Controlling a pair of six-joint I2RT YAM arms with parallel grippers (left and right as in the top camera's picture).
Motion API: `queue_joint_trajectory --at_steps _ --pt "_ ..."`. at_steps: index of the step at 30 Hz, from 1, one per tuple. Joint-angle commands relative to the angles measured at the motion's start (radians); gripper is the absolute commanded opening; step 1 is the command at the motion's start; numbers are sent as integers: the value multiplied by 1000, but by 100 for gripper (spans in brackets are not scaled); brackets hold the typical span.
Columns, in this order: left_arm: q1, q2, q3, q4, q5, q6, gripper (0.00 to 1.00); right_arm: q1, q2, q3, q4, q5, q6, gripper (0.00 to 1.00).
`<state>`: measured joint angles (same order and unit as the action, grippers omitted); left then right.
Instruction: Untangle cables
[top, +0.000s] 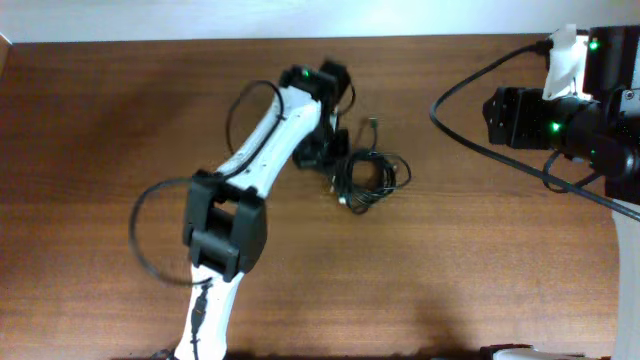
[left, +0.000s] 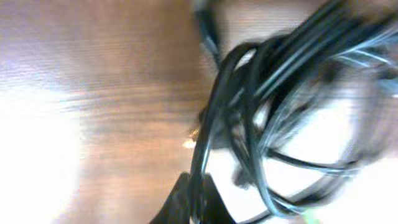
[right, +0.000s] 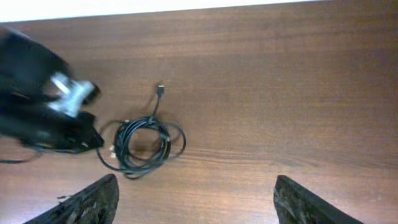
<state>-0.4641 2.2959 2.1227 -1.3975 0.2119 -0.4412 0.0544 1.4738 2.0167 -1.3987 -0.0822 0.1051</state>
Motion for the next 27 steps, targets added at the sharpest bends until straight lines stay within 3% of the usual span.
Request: queue_joint_trajectory --at_steps 1,5,7,10,14,21,27 --pt "7 -241 334 -115 -37 95 0 5 -7 2 2 16 5 75" --pt "7 -422 526 -167 -64 134 0 5 -6 2 -1 -5 4 75" --pt "7 -502 526 -169 -138 146 0 20 -6 2 -3 -249 -130 69" --pt "14 -547 526 -167 -186 144 0 111 -6 2 23 -399 -135 61" --pt "121 -576 531 -53 -186 144 0 377 22 -13 29 -399 -250 60" --pt "289 -713 531 113 -186 144 0 557 185 -23 100 -354 -278 60" --pt "295 -838 531 193 -186 144 0 700 298 -23 204 -352 -337 63"
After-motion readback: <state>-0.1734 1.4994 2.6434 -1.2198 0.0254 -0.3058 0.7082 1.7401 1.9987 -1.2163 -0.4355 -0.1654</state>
